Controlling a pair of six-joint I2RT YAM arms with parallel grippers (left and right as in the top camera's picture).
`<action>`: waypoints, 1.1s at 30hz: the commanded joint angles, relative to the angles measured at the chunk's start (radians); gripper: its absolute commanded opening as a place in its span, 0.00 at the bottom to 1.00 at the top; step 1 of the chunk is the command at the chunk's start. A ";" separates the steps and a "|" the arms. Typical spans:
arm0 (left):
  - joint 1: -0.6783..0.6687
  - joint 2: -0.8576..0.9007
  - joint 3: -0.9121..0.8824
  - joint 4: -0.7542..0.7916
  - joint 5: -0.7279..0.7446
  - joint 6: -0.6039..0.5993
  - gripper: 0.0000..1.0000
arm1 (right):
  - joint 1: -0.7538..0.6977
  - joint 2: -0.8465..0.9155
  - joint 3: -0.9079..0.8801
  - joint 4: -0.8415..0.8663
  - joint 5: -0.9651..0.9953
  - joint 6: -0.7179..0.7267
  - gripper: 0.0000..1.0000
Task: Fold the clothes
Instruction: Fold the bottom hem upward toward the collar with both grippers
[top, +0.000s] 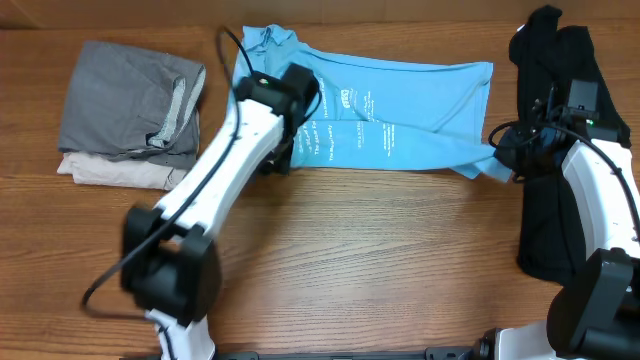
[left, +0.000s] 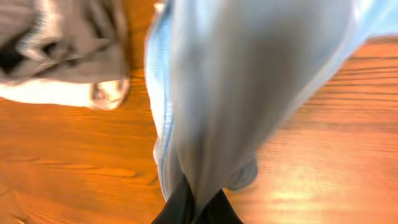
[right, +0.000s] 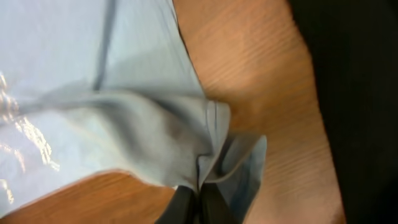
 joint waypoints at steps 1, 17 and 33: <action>0.001 -0.117 0.029 -0.052 -0.013 -0.020 0.04 | -0.010 -0.023 0.030 -0.091 -0.043 0.002 0.04; 0.001 -0.182 0.026 -0.240 -0.103 -0.118 0.04 | -0.010 -0.294 0.058 -0.465 0.018 -0.005 0.04; 0.080 -0.158 -0.129 0.304 -0.126 -0.029 0.04 | -0.010 -0.136 -0.001 -0.220 0.060 -0.006 0.04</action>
